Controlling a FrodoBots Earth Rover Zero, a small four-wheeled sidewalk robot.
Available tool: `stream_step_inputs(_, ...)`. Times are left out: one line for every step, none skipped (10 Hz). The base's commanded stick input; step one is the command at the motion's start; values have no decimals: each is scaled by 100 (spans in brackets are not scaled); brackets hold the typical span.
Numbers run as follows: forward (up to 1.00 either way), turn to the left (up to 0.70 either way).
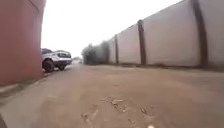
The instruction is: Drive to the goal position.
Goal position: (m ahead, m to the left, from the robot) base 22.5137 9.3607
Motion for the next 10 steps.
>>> stream_step_inputs(50, 0)
stream_step_inputs(50, 0)
stream_step_inputs(50, 0)
stream_step_inputs(50, 0)
stream_step_inputs(50, 0)
stream_step_inputs(50, 0)
stream_step_inputs(50, 0)
stream_step_inputs(50, 0)
stream_step_inputs(50, 0)
stream_step_inputs(50, 0)
